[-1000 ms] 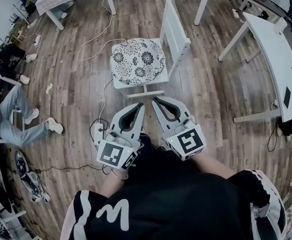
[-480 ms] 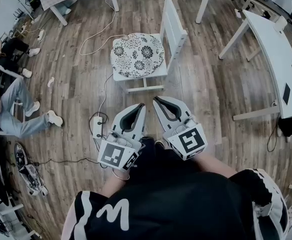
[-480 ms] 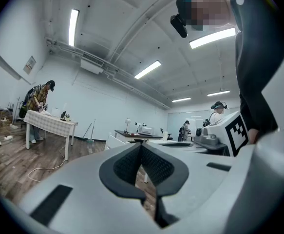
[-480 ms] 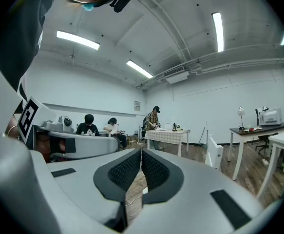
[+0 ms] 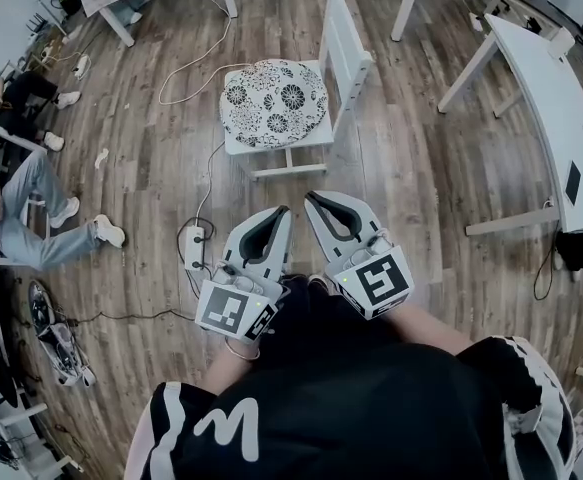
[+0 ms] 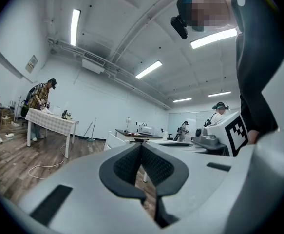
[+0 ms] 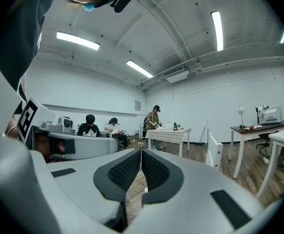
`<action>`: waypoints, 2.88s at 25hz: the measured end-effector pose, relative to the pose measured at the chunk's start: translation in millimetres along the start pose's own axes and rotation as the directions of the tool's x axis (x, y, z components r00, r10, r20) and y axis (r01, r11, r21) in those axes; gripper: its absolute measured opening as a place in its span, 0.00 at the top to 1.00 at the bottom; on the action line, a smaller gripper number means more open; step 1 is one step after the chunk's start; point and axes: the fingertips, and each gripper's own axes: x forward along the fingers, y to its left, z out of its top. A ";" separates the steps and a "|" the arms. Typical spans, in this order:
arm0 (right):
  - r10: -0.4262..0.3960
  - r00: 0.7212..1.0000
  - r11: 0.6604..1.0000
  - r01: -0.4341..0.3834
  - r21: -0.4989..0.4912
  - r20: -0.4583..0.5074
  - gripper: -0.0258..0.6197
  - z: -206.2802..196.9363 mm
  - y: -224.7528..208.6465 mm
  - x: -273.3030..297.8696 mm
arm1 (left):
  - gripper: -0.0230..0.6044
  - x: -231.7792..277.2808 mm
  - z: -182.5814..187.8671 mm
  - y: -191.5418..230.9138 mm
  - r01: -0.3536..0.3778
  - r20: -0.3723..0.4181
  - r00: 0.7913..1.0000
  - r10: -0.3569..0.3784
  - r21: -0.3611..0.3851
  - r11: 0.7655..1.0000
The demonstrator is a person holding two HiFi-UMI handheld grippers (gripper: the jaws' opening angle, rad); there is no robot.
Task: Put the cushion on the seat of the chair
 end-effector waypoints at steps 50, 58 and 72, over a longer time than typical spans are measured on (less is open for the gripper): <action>-0.147 0.988 0.989 0.147 0.003 0.045 0.92 9.2 217.4 -95.7 | 0.96 -218.6 9.0 -58.6 0.138 0.042 0.989 -0.140 0.039 0.990; -0.150 0.988 0.987 0.151 -0.052 0.023 0.93 2.7 221.0 -101.3 | 0.96 -217.7 4.6 -64.4 0.157 0.042 0.986 -0.159 0.032 0.987; -0.161 0.987 0.985 0.163 -0.057 0.027 0.93 4.4 217.3 -100.9 | 0.96 -216.3 6.3 -65.3 0.166 0.051 0.984 -0.168 0.034 0.985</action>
